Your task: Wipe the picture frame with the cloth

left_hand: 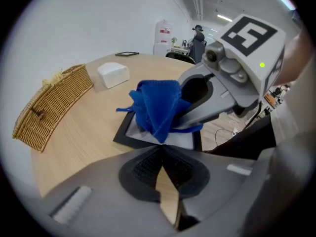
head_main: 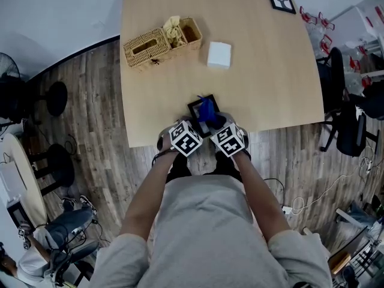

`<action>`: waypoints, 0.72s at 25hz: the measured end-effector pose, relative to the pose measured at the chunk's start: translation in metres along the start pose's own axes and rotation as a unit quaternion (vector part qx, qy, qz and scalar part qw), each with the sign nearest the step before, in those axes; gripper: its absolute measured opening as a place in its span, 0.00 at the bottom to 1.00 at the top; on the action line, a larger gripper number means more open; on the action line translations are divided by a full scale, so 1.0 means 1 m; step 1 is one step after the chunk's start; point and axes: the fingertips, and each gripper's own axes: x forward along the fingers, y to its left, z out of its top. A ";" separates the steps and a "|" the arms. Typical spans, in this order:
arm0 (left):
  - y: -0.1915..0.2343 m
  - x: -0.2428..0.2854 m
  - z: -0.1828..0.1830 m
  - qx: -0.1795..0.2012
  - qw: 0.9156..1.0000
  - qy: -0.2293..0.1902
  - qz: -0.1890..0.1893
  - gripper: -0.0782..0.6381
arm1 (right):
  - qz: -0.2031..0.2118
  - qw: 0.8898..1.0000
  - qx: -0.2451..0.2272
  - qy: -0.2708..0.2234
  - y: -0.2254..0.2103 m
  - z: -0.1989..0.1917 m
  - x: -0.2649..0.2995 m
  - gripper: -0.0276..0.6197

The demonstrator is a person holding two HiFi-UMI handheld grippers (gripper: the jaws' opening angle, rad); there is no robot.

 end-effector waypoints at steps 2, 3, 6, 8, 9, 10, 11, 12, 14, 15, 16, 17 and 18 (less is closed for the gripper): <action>0.000 0.000 0.000 -0.001 1.000 0.000 0.000 0.18 | 0.000 1.000 -0.002 0.000 -0.003 0.005 0.004 0.22; 0.001 0.000 0.001 -0.002 1.000 0.000 0.000 0.18 | 0.000 1.000 -0.002 0.000 -0.005 0.008 0.005 0.21; 0.001 0.000 0.001 -0.005 1.000 -0.001 0.001 0.18 | 0.000 1.000 -0.004 0.000 -0.010 0.015 0.011 0.21; 0.000 0.001 0.000 -0.007 1.000 -0.002 0.000 0.18 | -0.001 1.000 -0.006 -0.001 -0.013 0.020 0.015 0.21; 0.000 0.001 0.000 -0.008 1.000 -0.002 0.000 0.18 | -0.002 1.000 -0.007 -0.001 -0.014 0.023 0.017 0.21; 0.000 0.001 0.000 -0.010 1.000 -0.003 0.000 0.18 | -0.002 1.000 -0.008 0.000 -0.015 0.026 0.019 0.22; 0.001 0.000 0.000 -0.011 1.000 -0.004 0.000 0.18 | -0.003 1.000 -0.010 0.001 -0.016 0.028 0.021 0.22; 0.001 0.000 0.000 -0.012 1.000 -0.005 0.000 0.18 | -0.003 1.000 -0.014 0.002 -0.017 0.031 0.023 0.21; 0.000 0.000 0.000 -0.014 1.000 -0.006 -0.001 0.18 | -0.004 1.000 -0.022 0.005 -0.019 0.034 0.026 0.22; 0.000 0.001 0.000 -0.014 1.000 -0.006 -0.001 0.18 | -0.004 1.000 -0.025 0.006 -0.020 0.035 0.027 0.21; 0.001 0.001 0.000 -0.013 1.000 -0.006 -0.001 0.18 | -0.004 1.000 -0.027 0.007 -0.020 0.037 0.027 0.21; 0.002 0.001 0.000 -0.013 1.000 -0.006 -0.001 0.18 | -0.004 1.000 -0.028 0.006 -0.021 0.038 0.028 0.21; 0.002 0.001 0.001 -0.014 1.000 -0.006 -0.001 0.18 | -0.003 1.000 -0.029 0.006 -0.021 0.040 0.028 0.21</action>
